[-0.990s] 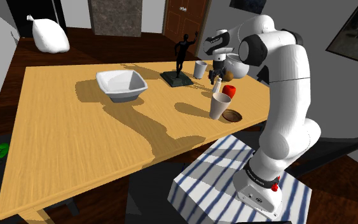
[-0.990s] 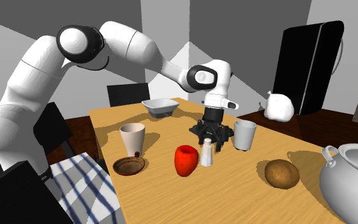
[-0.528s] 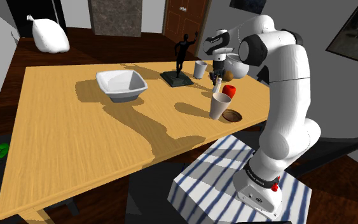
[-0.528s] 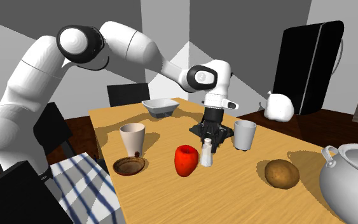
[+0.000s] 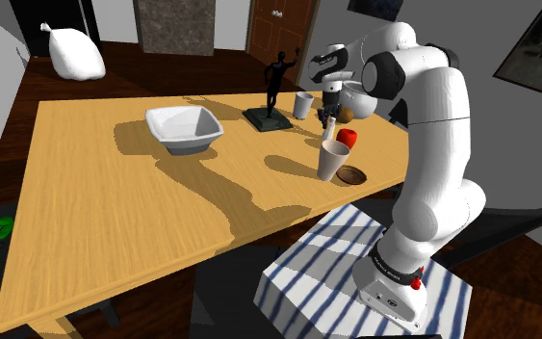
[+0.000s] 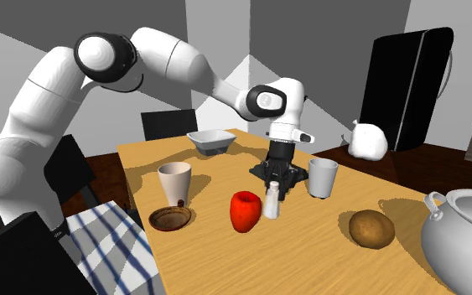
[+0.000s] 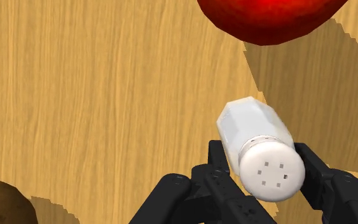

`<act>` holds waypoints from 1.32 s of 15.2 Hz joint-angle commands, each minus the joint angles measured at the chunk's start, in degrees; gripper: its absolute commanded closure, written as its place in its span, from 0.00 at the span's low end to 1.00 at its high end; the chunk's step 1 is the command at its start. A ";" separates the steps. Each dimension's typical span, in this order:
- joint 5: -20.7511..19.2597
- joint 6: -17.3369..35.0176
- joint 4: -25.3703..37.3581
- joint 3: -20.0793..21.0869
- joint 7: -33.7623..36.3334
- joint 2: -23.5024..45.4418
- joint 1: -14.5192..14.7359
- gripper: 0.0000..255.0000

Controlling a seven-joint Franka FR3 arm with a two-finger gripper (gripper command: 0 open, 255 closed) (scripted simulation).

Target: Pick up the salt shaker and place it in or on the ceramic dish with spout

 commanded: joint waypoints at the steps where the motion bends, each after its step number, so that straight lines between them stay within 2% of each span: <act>1: -0.09 -0.98 0.71 -0.09 -0.10 -0.30 -0.02 1.00; 20: -0.95 -13.88 11.11 -0.92 -1.47 -3.13 -0.44 1.00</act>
